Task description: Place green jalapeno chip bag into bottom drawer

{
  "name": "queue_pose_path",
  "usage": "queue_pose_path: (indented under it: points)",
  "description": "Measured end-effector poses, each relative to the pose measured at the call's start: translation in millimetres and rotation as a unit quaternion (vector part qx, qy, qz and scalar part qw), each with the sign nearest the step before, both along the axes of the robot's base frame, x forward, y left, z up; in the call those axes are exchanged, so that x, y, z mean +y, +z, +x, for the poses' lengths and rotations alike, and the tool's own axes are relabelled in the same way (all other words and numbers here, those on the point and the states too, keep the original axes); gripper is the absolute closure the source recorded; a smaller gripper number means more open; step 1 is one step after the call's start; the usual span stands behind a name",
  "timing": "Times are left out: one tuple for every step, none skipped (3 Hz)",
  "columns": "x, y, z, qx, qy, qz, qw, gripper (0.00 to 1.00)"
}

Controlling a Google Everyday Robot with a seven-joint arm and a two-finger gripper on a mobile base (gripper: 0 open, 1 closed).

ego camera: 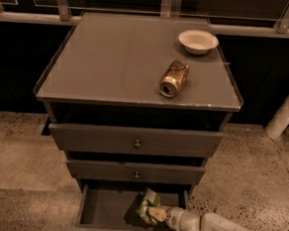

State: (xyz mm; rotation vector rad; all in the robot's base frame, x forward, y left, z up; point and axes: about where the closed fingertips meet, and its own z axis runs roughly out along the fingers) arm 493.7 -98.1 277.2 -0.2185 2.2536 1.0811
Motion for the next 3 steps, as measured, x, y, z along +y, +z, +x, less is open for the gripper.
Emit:
queue_pose_path:
  points:
    - [7.5, -32.4, 3.4, 0.035, 0.000, 0.005, 0.9994, 1.00]
    - [8.4, -34.5, 4.2, 0.036, 0.001, 0.004, 0.9993, 0.82]
    - [8.4, -34.5, 4.2, 0.036, 0.001, 0.004, 0.9993, 0.59]
